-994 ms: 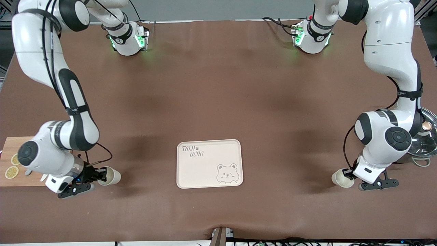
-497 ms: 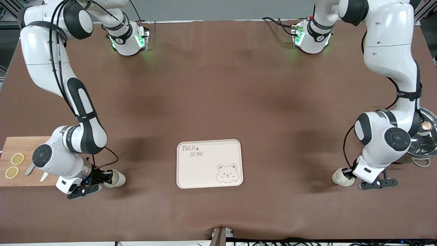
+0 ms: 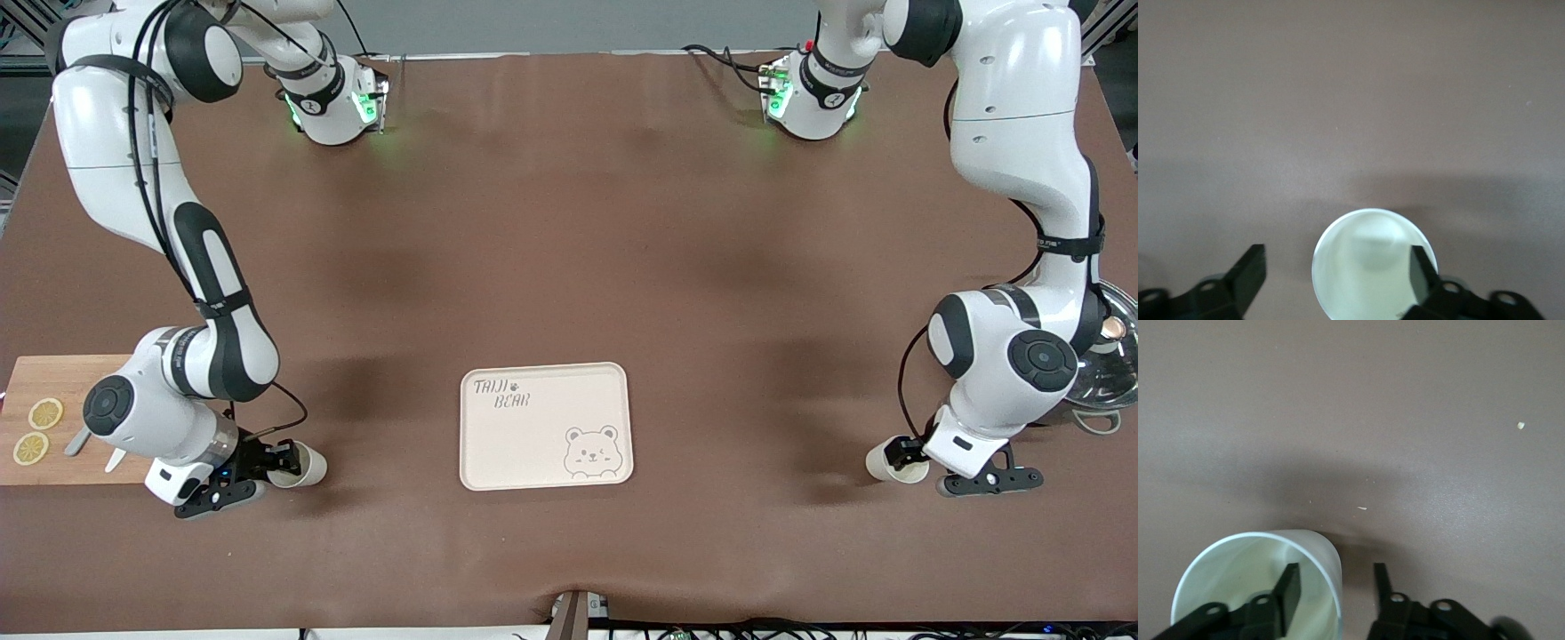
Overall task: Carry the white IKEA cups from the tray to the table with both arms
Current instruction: 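Lower the cups onto the table and open both grippers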
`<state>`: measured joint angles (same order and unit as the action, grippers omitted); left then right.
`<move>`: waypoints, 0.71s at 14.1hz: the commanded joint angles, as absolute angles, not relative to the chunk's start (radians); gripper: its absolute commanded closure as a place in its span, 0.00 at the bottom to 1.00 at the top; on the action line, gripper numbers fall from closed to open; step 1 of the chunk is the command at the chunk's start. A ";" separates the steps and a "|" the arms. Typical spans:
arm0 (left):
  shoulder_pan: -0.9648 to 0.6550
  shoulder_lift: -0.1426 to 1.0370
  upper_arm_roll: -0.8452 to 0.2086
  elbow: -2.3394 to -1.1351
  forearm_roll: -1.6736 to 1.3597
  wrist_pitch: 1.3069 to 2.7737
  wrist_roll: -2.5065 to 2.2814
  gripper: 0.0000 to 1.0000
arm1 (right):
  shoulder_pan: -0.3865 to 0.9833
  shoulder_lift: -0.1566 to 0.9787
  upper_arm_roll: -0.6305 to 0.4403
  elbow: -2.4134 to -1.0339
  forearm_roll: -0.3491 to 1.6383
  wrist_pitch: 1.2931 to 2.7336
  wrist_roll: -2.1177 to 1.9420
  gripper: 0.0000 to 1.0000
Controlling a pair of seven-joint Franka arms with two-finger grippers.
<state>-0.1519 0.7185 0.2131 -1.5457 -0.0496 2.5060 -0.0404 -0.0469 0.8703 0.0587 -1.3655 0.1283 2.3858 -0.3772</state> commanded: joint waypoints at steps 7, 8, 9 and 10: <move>-0.161 0.496 0.196 -1.537 -0.075 2.216 -0.014 0.00 | -0.058 0.847 0.071 -1.220 0.138 2.143 -0.376 0.00; -0.158 0.473 0.183 -1.520 -0.077 2.170 -0.015 0.00 | -0.057 0.841 0.071 -1.207 0.137 2.102 -0.373 0.00; -0.156 0.457 0.173 -1.500 -0.078 2.105 -0.017 0.00 | -0.057 0.825 0.071 -1.200 0.137 2.059 -0.358 0.00; -0.160 0.440 0.173 -1.473 -0.087 2.045 -0.017 0.00 | -0.057 0.812 0.068 -1.184 0.135 2.004 -0.336 0.00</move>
<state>-0.1601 0.4778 0.1828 -1.5033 -0.0509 2.1420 -0.0401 -0.0474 0.8446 0.0590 -1.2006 0.1315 2.0858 -0.3668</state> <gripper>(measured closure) 0.000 0.000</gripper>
